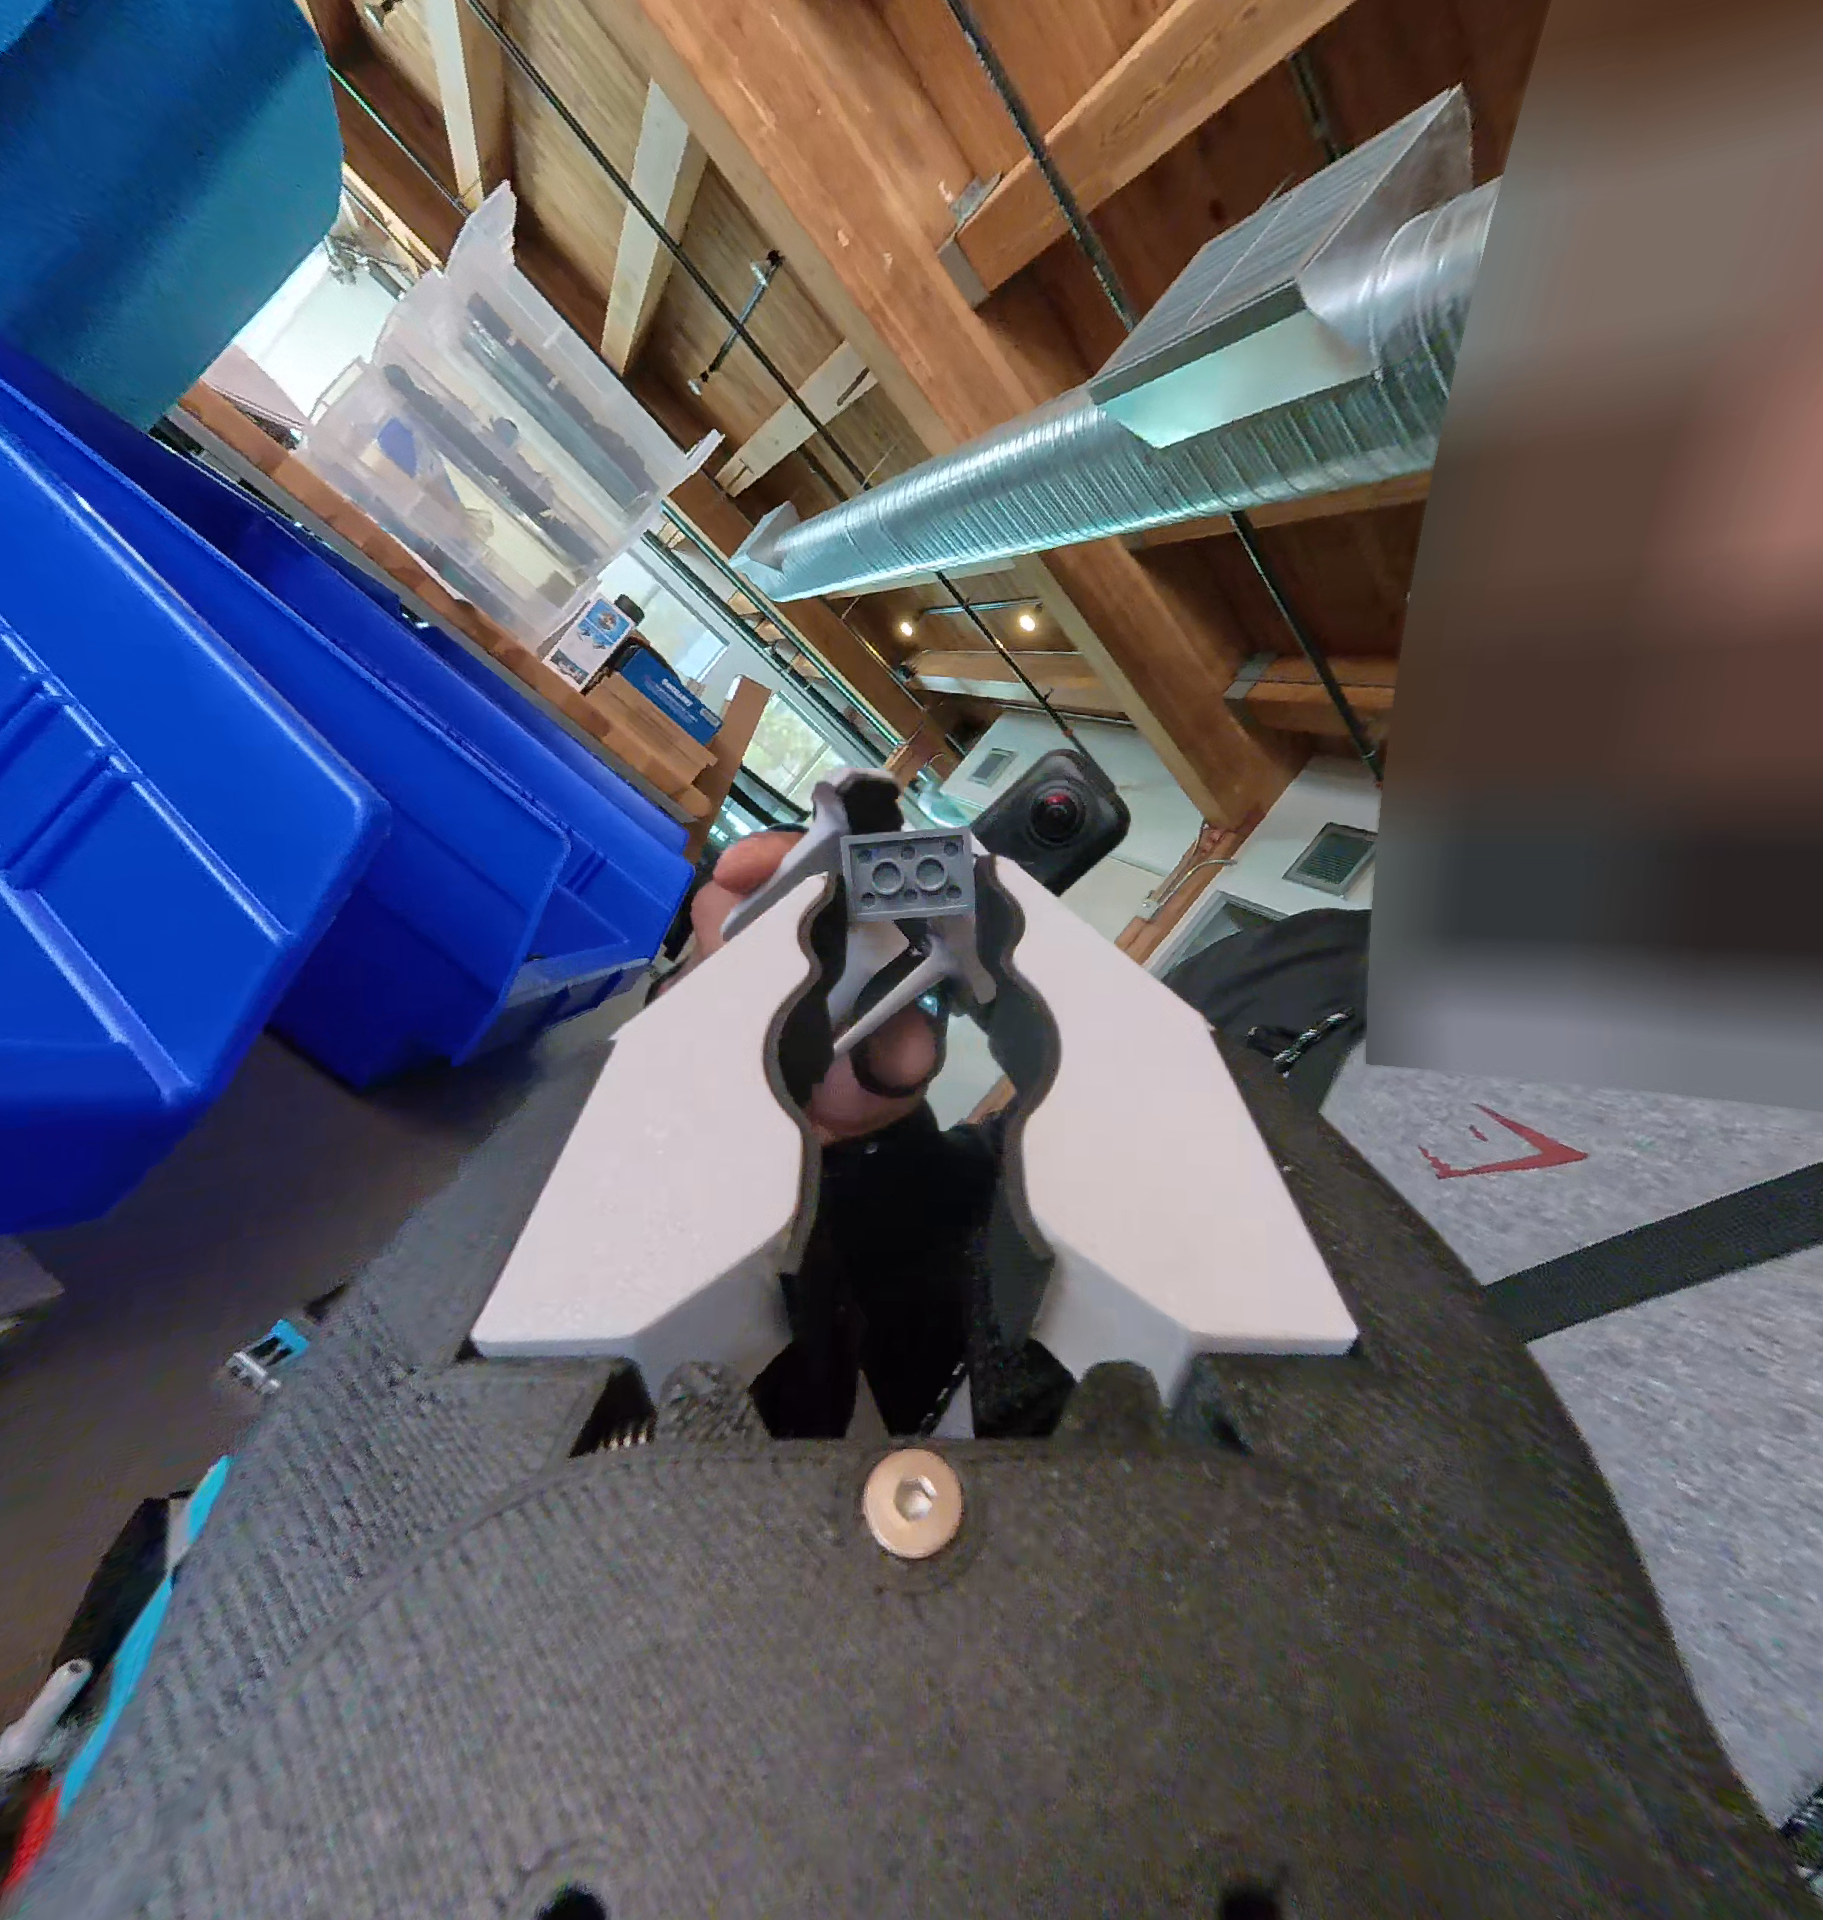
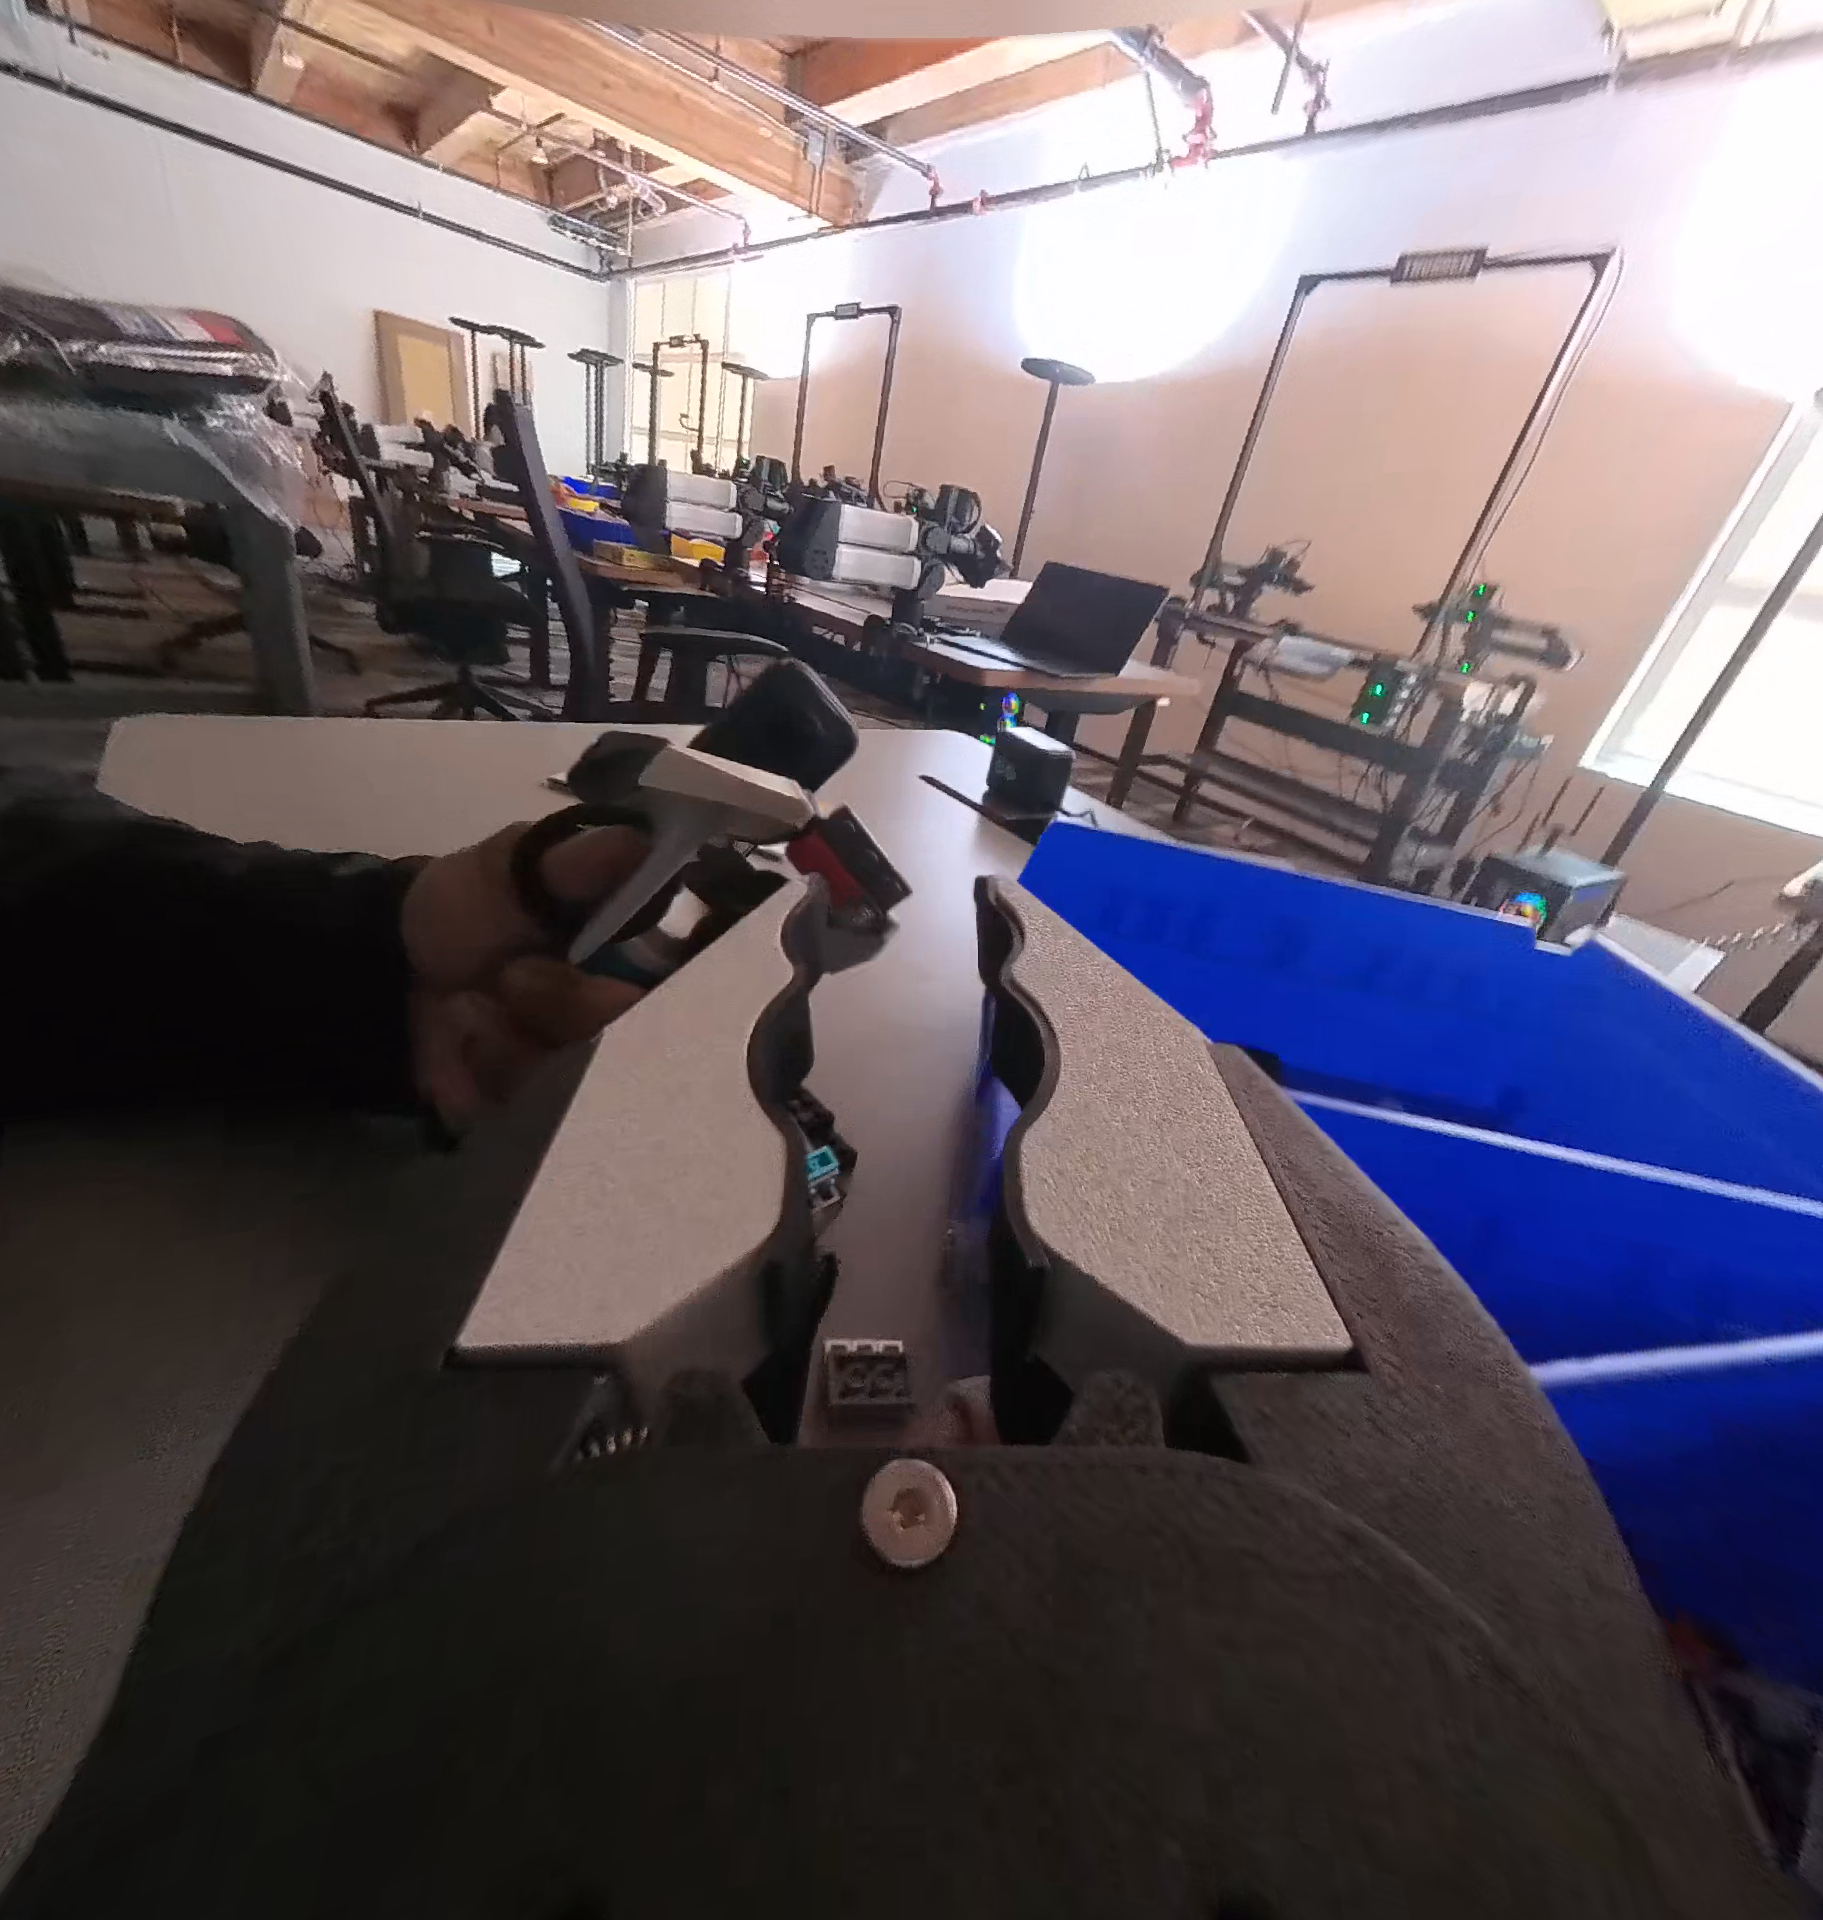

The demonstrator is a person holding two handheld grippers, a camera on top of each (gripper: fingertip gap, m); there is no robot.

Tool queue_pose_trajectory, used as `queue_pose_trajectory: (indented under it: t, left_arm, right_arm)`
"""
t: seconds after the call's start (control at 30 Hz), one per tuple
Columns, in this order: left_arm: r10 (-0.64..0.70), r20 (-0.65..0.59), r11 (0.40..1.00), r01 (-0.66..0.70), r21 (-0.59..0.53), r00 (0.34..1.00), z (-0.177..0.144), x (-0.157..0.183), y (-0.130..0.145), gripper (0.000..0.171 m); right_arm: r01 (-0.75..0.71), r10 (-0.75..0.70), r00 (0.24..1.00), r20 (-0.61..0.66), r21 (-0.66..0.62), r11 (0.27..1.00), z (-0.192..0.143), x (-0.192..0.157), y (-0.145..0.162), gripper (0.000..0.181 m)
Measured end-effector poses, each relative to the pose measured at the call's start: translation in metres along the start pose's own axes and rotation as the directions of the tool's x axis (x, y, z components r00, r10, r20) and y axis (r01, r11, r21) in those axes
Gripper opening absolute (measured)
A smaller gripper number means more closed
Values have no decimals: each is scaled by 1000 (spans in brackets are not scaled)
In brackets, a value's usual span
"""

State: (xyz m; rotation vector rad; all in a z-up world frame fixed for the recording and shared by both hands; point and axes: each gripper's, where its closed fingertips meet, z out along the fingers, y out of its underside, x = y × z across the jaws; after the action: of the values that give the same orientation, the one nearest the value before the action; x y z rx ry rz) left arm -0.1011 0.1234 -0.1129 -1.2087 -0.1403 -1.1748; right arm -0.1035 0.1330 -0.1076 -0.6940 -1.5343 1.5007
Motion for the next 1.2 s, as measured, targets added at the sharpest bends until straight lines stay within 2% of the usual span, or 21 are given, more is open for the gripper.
queue_pose_trajectory:
  t: [0.3, 0.4, 0.53, 0.8, 1.2]
  left_arm:
    - [-16, -6, 999, 16, -40, 1000, 3, -2, 10, 25]
    - [-11, 5, 998, 11, -59, 1000, 2, -6, 12, 26]
    - [-49, -11, 996, 48, -69, 999, -1, -6, 12, 26]
    - [-80, -25, 991, 77, -111, 996, -4, -4, 13, 28]
    - [-206, -57, 967, 195, -164, 977, 2, -3, 28, 29]
  right_arm:
    - [186, -185, 981, 55, -11, 982, 10, -20, 8, 30]
    - [229, -228, 973, 48, -17, 973, 14, -17, 9, 20]
    - [272, -270, 958, 97, -9, 962, 17, -19, 11, 19]
    - [315, -308, 921, 239, 10, 949, 17, -26, 11, 18]
    - [333, -328, 907, 265, 28, 942, 1, -34, 13, 17]
